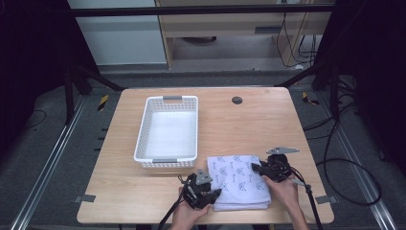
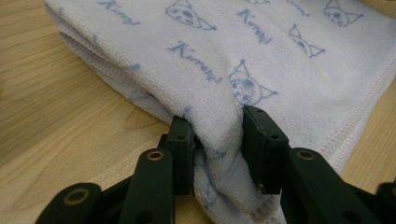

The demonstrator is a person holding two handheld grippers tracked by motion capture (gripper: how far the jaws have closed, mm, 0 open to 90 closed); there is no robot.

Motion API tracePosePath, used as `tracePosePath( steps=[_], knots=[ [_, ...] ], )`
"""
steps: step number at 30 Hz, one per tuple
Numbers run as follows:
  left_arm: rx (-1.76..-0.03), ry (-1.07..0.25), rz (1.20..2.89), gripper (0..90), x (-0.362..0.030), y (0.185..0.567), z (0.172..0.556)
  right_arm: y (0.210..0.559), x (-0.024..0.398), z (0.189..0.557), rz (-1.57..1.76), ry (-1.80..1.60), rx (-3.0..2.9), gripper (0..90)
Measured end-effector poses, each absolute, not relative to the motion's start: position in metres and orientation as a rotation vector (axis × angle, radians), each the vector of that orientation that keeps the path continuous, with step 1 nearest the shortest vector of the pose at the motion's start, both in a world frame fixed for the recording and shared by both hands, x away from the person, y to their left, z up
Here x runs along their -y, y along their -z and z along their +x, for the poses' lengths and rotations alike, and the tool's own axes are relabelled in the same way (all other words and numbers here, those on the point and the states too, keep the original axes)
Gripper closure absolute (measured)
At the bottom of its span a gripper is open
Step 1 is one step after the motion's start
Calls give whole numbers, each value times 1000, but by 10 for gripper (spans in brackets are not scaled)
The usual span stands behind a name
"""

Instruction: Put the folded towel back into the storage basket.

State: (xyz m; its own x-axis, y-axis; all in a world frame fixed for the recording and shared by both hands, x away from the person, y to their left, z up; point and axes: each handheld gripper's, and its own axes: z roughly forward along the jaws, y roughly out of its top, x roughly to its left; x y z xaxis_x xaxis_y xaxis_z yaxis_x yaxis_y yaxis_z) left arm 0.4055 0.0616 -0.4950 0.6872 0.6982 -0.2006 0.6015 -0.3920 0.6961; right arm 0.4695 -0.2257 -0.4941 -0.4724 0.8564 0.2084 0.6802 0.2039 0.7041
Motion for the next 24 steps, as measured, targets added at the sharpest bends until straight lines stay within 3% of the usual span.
tracePosePath(
  steps=[24],
  knots=[
    [-941,-173,2096,711,-66,479,402,473,224,460,1431,-1169,-2205,745]
  ],
)
